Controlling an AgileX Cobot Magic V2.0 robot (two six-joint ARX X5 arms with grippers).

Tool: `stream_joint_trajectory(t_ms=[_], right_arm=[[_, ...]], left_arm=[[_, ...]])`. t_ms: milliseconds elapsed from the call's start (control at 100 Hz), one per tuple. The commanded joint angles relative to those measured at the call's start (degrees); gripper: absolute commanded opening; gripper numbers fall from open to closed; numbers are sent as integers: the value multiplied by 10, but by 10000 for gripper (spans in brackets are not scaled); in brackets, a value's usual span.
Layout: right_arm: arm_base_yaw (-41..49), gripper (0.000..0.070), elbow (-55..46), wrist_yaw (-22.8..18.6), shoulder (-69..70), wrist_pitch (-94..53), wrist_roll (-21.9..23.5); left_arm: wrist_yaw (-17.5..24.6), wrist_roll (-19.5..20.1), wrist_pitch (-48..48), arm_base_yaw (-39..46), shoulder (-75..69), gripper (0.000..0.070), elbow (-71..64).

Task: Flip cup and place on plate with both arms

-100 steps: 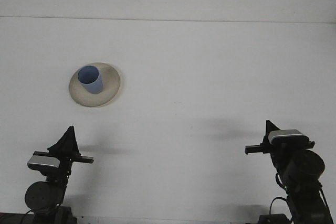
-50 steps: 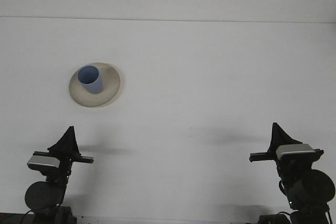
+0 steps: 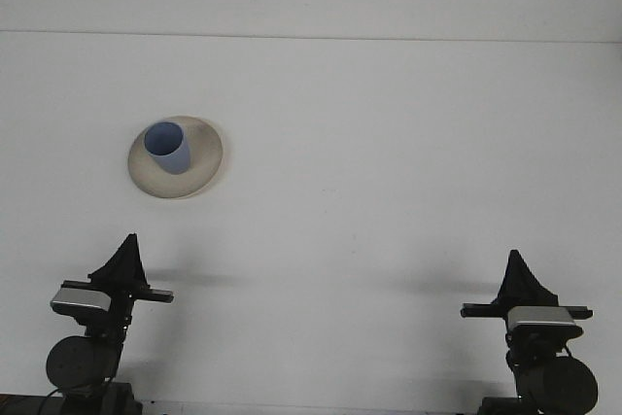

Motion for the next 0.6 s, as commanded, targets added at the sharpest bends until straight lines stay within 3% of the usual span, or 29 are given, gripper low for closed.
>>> stream_joint_trajectory(t_ms=[0,590], right_arm=[[-4,0,-7,0,1,10,-2],[-2,0,-118,0,1,179,2]], left_arm=[[1,2,7,0,-1,11,-11],[1,2,5,0,-1,11,-11]])
